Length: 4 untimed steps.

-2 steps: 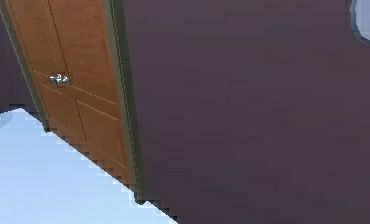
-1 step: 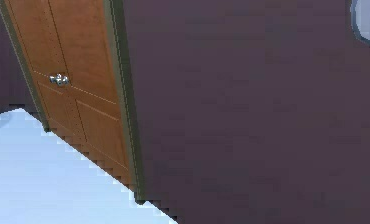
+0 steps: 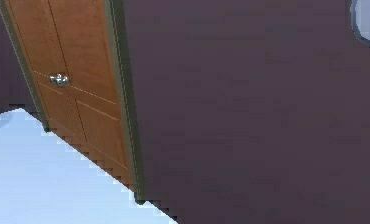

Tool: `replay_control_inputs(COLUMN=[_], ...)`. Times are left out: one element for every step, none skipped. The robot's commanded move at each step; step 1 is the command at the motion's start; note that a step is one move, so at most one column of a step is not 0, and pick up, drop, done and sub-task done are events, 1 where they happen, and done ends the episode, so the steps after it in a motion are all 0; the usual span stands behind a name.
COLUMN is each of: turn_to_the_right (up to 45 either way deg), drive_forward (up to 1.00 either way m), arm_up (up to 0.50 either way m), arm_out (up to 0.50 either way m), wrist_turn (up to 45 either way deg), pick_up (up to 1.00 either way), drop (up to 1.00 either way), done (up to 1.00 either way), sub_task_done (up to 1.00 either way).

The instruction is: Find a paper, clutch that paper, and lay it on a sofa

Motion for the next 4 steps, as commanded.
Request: replay_control_inputs(turn_to_the_right=[0.0, 0.0, 0.0, 0.0], drive_forward=[0.00, 0.00, 0.00, 0.00], arm_up=[0.18, 0.00, 0.00, 0.00], arm_out=[0.00, 0.00, 0.00, -0.48], wrist_turn=[0.0, -45.0, -9.0, 0.0], pick_up=[0.00, 0.00, 0.00, 0.00], drop=[0.00, 0.00, 0.00, 0.00], done=[0.00, 0.00, 0.00, 0.00], sub_task_done=[0.00, 0.00, 0.00, 0.00])
